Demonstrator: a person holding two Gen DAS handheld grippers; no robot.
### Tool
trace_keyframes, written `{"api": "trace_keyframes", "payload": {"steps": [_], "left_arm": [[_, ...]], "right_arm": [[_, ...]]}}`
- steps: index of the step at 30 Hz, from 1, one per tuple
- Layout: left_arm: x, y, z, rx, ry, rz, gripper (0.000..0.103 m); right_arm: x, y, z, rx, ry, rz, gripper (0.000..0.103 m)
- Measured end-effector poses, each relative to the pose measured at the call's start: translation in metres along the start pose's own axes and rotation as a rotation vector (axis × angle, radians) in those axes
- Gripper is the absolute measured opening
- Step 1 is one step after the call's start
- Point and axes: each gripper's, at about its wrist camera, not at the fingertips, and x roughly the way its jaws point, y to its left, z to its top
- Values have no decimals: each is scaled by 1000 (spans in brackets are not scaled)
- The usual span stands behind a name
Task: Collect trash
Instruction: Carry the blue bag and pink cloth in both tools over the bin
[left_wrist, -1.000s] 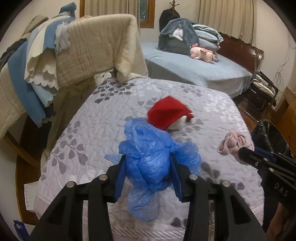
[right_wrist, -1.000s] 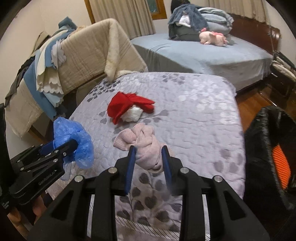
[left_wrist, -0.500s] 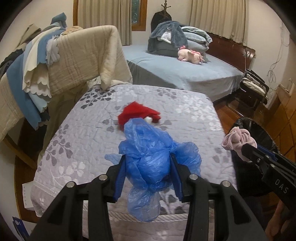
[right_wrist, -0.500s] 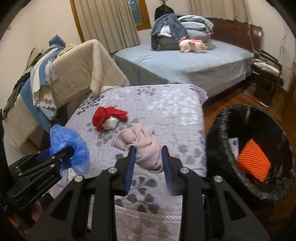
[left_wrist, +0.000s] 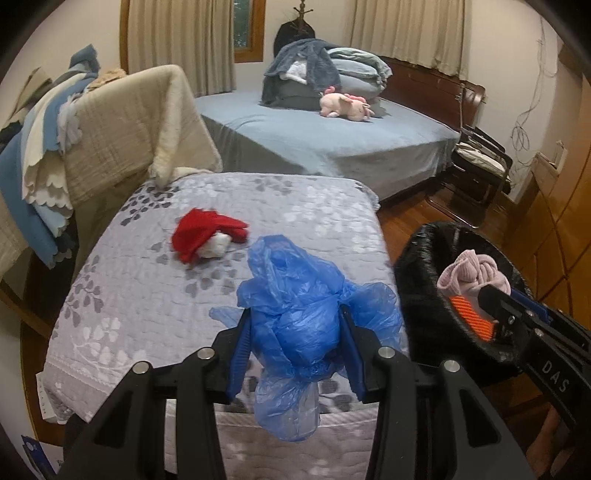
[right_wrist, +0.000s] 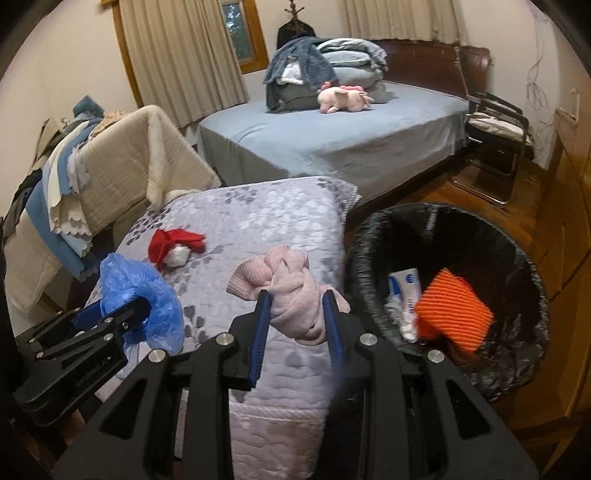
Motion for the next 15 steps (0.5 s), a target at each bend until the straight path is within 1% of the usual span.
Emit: {"api": "trace_keyframes", "payload": {"steps": [8,15], "left_arm": [[3,-51,9,45,-3,-40,44],[18,-97,12,78,13,-71,44]], "right_arm": [[-11,-45,2,20,-19,-50,28],[-10,-90,5,55,-22,-93,28]]}}
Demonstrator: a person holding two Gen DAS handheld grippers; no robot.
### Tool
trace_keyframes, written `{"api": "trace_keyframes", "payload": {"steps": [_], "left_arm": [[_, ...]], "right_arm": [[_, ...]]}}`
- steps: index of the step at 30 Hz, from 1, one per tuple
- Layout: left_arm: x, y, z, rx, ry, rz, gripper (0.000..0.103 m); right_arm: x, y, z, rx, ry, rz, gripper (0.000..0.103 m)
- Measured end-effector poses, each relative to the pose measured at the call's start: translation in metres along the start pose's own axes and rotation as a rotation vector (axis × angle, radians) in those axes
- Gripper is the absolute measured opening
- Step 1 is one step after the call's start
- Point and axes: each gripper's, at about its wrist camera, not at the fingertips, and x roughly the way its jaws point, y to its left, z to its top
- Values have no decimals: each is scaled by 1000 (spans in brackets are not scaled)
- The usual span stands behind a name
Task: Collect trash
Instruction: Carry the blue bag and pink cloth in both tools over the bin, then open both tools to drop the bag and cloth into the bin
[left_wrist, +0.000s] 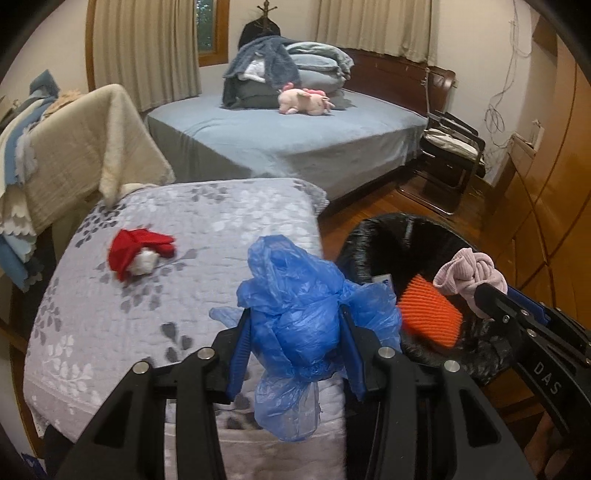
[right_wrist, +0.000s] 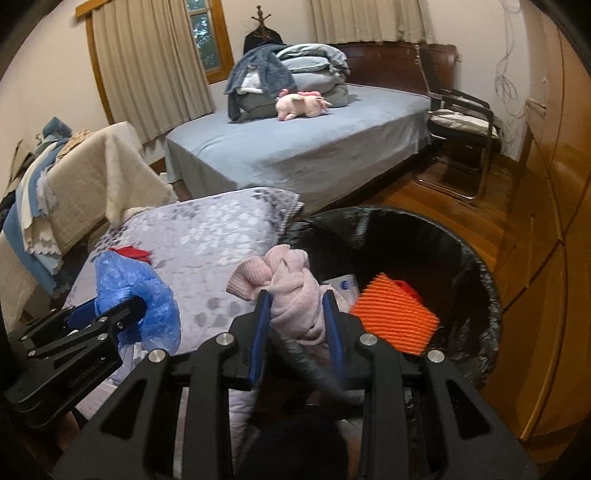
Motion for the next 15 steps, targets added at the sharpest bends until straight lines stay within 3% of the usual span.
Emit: {"api": "trace_keyframes", "payload": {"steps": [15], "left_arm": [[58,-91,23,89,6,-88,44]], "right_arm": [[50,-98,3,107,40,-83,28]]}}
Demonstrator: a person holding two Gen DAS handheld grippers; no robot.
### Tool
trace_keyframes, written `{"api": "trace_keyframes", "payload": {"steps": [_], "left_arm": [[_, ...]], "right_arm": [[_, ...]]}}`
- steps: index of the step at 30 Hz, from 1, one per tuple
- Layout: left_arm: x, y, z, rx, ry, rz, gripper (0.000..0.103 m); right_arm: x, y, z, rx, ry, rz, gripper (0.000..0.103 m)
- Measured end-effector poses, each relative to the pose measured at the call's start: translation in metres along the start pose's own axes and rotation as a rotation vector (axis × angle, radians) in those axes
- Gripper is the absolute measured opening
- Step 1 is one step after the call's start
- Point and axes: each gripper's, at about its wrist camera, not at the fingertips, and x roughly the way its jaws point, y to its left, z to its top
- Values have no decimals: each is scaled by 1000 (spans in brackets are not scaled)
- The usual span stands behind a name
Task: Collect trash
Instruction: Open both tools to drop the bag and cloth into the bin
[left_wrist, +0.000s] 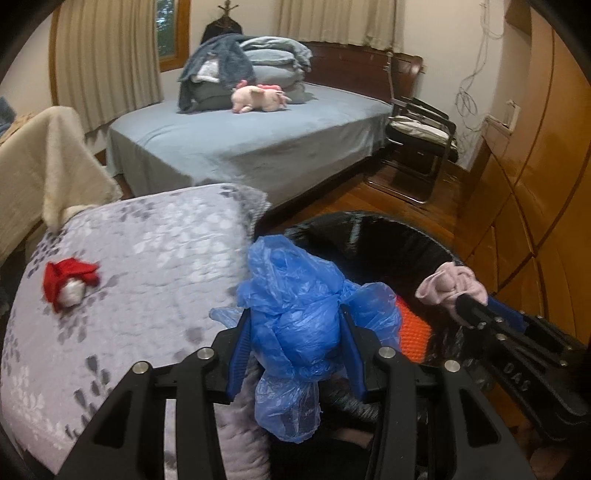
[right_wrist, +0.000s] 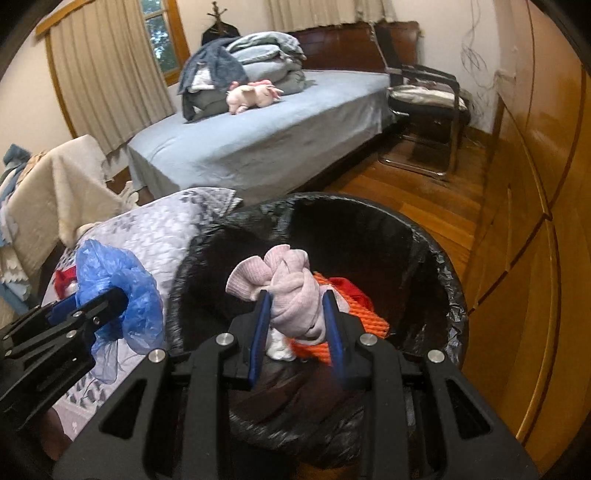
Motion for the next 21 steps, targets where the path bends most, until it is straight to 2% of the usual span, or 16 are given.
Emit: {"api": "trace_keyframes", "payload": {"steps": [3,6,7,9,12,13,15,21], "left_arm": [[14,-12,8,18,8,-25,46],[32,-25,17,53,19,-60,53],[39,-29,19,66,25,-62,58],[48,-32,20,90,34,-53,62],[56,-24,15,97,53,-40,64],[56,-21,13,92,56,-38,70],[55,-14,10,82,55,-32,74],[45,4,3,60,59,-38,74]], "right_arm": [[15,-11,7,21,6,-14,28],[29,-20,14,41,23,-23,33],[33,-22,15,47,28,-30,34],[37,-28,15,66,28,-42,38],[36,-34,10,83,23,-56,38],[35,-35,7,89,25,-60,38],[33,-37,4,97,27,-64,38],[11,-25,-3,92,4,-67,38]]}}
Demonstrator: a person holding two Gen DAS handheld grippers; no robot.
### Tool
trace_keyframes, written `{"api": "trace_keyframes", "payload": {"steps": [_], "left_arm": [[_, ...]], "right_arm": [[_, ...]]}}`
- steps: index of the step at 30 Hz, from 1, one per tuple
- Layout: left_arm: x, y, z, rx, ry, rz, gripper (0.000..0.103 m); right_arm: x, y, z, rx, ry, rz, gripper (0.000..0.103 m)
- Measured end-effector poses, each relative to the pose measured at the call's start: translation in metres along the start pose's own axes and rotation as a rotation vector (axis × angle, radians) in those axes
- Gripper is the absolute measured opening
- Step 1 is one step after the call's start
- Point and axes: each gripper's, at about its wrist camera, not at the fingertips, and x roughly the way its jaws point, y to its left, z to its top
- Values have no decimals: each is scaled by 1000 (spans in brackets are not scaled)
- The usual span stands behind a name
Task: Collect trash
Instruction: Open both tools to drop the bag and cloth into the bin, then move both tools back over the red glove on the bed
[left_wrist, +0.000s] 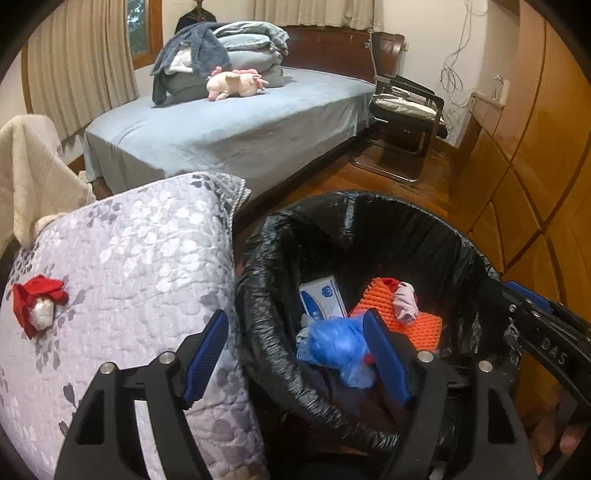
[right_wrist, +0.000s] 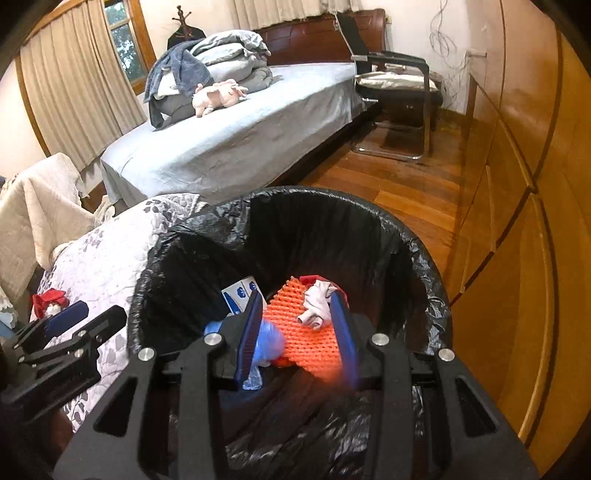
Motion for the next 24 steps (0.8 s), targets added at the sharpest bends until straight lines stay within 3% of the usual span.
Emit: {"api": "trace_keyframes", "payload": {"steps": [5,12,24], "left_arm": [[-24,25,-3,-18,-35,32,77],[-58,85,-18,-60,-71,113,81],[-97,238,-60,-203,-96,316,81]], "right_arm": [[-17,22,-2,-20,-11,35,38],[-31,87,-14,-108,-8,124,38],[-26,223,-42,-285,32,262,38]]}}
